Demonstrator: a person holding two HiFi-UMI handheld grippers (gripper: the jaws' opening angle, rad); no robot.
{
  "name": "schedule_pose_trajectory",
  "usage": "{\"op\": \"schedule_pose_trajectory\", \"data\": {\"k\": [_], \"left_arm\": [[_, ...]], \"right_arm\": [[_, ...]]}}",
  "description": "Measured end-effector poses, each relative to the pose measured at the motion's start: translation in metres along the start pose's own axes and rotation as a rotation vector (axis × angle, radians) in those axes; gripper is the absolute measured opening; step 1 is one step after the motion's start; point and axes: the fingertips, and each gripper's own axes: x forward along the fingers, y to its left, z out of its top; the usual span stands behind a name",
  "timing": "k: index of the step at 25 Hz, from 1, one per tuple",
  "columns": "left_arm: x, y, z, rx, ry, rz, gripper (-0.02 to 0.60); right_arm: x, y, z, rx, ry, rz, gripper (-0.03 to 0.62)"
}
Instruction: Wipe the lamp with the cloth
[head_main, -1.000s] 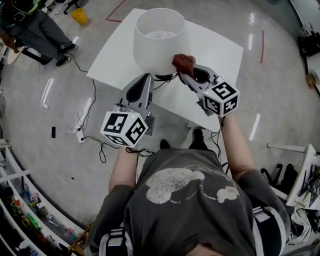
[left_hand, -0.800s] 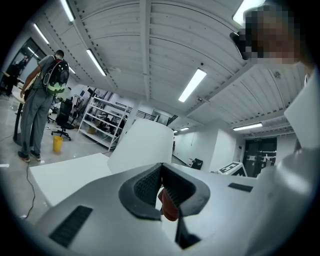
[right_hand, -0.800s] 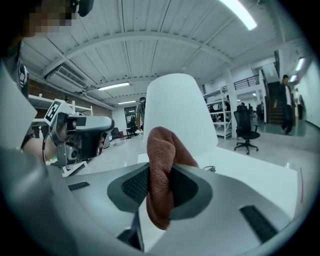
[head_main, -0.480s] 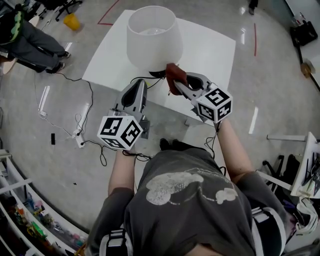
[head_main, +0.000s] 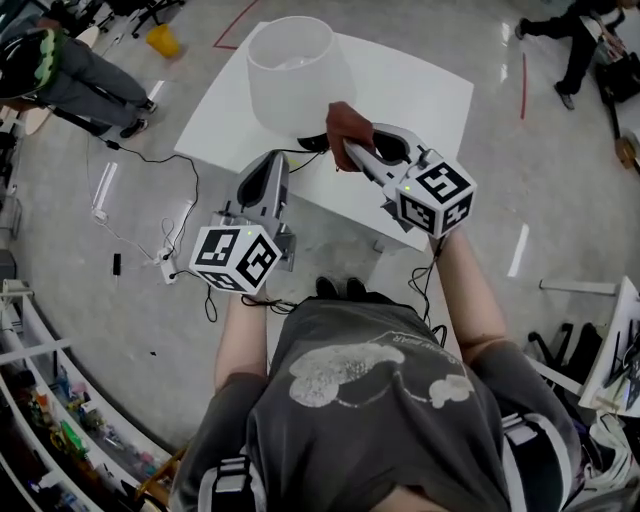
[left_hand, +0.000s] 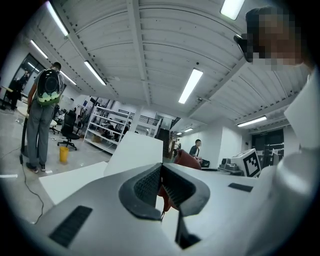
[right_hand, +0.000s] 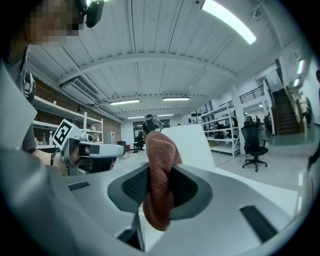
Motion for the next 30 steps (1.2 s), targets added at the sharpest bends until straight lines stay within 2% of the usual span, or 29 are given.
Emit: {"op": "schedule_pose_trajectory", "data": {"k": [7,13,22,30], "left_arm": [[0.006,0.014,0.02,0.02,-0.027,-0.028,0.009],[0.014,0.044,0.032,0.017,-0.011,-0.108,0.009],[0.022,0.083,0.029,-0.015,0.046,-0.242,0.009],[0.021,0.099,0.02,-0.046,0.1,-0.343,0.009]], "right_arm": [[0.024,0.007,0.038,-0.037,-0.055,-0.012,0.097],[0.059,0.003,0.065,-0.07,-0.082,-0.123,0.097],[0.092,0.021,0.038,-0.01,-0.04,-0.226,0.097],[0.109,0.031,-0.019,0.067,0.07,-0.315,0.097]]}}
